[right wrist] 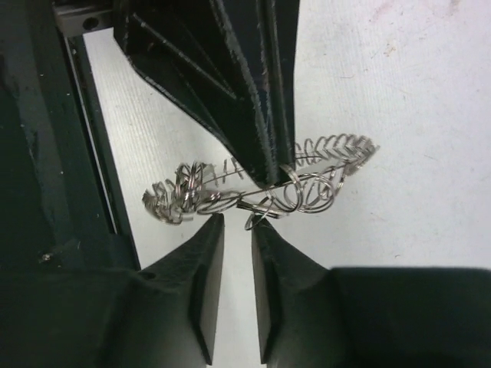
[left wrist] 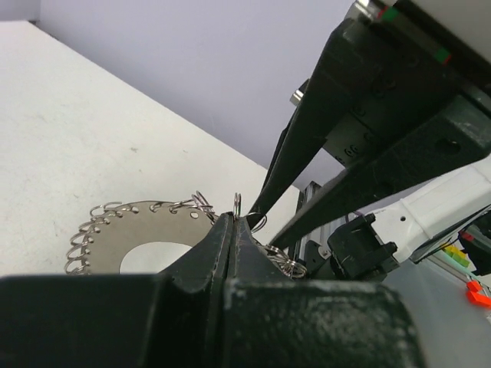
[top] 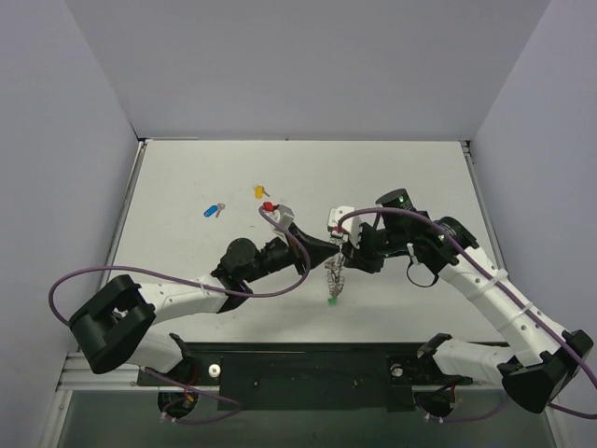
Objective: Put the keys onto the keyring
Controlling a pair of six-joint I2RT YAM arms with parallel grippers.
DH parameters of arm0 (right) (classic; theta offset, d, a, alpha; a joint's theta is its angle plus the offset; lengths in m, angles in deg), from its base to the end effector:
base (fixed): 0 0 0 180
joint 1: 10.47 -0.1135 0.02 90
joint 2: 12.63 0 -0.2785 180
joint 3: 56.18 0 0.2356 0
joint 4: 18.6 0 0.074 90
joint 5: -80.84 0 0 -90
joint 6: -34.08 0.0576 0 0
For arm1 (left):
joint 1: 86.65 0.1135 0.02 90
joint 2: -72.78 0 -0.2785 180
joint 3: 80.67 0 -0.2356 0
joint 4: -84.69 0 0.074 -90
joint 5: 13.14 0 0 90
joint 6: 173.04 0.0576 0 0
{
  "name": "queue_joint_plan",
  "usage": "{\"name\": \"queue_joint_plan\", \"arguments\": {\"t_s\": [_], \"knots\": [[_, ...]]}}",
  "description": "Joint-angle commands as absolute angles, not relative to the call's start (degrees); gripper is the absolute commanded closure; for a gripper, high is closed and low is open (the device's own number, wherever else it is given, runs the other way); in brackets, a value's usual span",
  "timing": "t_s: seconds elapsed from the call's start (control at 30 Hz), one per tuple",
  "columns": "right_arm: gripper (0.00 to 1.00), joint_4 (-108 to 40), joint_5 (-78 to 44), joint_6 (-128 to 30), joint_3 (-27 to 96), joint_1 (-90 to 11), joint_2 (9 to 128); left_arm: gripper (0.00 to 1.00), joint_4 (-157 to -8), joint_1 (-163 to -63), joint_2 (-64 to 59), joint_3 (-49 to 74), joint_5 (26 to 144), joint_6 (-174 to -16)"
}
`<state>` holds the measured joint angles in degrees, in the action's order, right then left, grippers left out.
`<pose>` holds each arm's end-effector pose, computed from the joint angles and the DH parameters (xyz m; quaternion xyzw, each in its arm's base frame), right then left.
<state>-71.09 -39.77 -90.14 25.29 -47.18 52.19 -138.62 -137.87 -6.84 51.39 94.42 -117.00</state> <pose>0.1648 0.1594 0.3607 -0.5961 0.6297 0.2445 0.4339 0.1722 -0.2421 0.2897 0.2107 0.5996 -0.5894 0.4987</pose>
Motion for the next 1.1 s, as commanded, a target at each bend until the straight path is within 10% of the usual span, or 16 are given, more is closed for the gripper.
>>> {"name": "queue_joint_plan", "arguments": {"t_s": [0.0, 0.37, 1.07], "knots": [[0.76, -74.40, -47.03, -87.39, 27.73, -43.71, 49.34, 1.00, -149.46, -137.18, -5.36, 50.04, 97.06, -114.78], [0.62, -73.26, -60.82, -88.08, 28.11, -38.24, 47.05, 1.00, -154.47, -137.62, -6.85, 50.39, 109.38, -104.23], [0.78, -68.08, -70.60, -86.07, 24.32, -36.40, 45.91, 1.00, -156.50, -138.24, -6.68, 51.71, 111.76, -98.95]]}}
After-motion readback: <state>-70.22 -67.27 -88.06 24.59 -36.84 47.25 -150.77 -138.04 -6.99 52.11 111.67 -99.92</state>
